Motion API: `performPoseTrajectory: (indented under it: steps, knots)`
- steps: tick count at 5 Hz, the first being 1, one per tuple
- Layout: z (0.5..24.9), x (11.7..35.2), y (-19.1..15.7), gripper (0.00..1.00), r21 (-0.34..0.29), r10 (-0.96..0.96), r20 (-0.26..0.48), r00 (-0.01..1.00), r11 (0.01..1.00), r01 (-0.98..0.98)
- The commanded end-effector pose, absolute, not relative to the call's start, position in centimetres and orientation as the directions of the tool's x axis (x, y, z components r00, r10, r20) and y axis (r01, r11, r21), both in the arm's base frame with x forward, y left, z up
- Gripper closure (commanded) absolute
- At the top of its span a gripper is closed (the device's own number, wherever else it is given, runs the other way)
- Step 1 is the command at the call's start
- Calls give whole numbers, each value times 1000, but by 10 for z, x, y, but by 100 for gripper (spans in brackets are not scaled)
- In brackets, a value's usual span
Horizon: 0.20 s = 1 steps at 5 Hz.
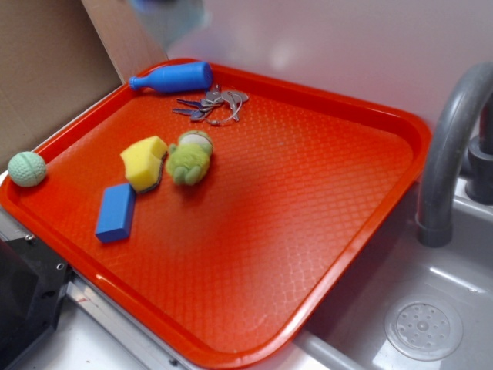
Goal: Grab the blue cloth.
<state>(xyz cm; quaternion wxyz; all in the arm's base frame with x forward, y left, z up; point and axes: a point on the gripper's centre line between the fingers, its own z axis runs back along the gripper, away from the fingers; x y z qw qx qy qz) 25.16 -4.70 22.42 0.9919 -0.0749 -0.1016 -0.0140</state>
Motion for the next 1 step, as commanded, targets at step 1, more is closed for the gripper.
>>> performPoseTrajectory:
  steps: [1]
  knots:
    - [237, 254, -65, 100, -119, -48, 200, 979, 990, 73]
